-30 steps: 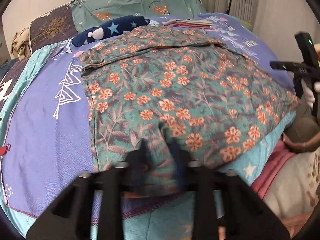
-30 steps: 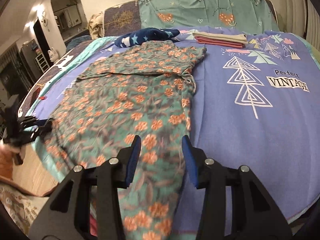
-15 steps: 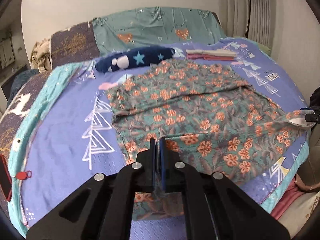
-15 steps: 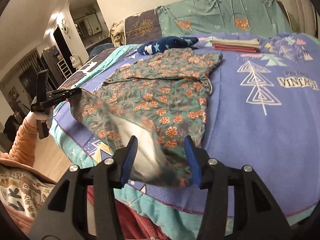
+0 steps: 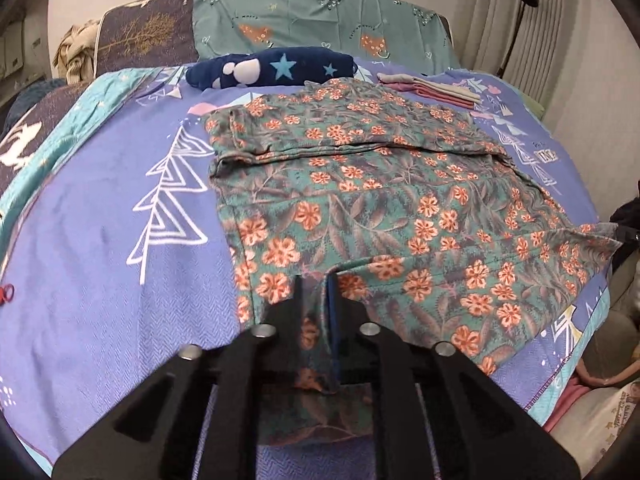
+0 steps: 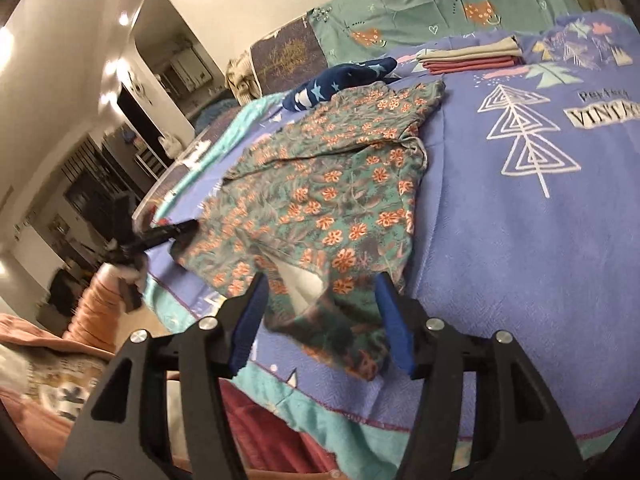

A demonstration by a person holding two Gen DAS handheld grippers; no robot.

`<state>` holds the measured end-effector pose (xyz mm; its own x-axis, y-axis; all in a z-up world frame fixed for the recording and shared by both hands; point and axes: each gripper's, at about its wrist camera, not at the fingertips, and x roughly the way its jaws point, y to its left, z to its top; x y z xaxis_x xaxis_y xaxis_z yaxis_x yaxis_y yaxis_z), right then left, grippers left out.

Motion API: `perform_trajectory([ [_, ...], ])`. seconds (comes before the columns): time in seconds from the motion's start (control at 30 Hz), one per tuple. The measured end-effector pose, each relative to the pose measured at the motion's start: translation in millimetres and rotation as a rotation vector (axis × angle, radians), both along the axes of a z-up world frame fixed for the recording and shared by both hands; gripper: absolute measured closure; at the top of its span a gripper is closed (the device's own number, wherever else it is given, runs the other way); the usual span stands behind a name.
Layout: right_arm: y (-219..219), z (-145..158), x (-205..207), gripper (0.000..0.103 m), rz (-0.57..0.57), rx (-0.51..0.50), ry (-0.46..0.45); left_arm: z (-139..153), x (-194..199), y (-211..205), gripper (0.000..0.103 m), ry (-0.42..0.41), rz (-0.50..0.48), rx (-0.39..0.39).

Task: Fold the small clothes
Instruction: 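Grasp the hem with the right gripper while the left gripper releases it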

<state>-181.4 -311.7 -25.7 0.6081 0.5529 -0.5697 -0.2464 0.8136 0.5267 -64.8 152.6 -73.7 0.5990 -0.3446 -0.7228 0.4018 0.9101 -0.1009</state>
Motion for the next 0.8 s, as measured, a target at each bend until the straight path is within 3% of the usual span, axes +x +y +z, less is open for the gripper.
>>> perform_trajectory([
  [0.17,8.8,-5.8,-0.3,0.044,0.032,-0.06,0.022,-4.2,-2.9,10.6,0.062,0.012,0.022,-0.012],
  [0.43,10.8,3.8,-0.6,0.042,0.045,-0.083,-0.015,-6.6,-14.1,24.4,0.061,0.035,0.026,-0.048],
  [0.5,9.8,4.5,0.5,0.039,0.016,-0.112,-0.012,-7.4,-13.5,24.2,0.061,0.035,0.03,-0.049],
  [0.57,11.8,5.6,-2.6,0.028,-0.027,-0.178,-0.027,-7.9,-12.7,22.7,0.06,0.034,0.032,-0.047],
  [0.67,20.5,11.8,-14.3,0.028,-0.056,-0.282,-0.107,-7.7,-10.4,19.4,0.06,0.031,0.028,-0.04],
  [0.8,27.3,7.9,-16.9,0.027,-0.036,-0.294,-0.101,-7.7,-4.0,14.5,0.06,0.03,0.025,-0.028],
])
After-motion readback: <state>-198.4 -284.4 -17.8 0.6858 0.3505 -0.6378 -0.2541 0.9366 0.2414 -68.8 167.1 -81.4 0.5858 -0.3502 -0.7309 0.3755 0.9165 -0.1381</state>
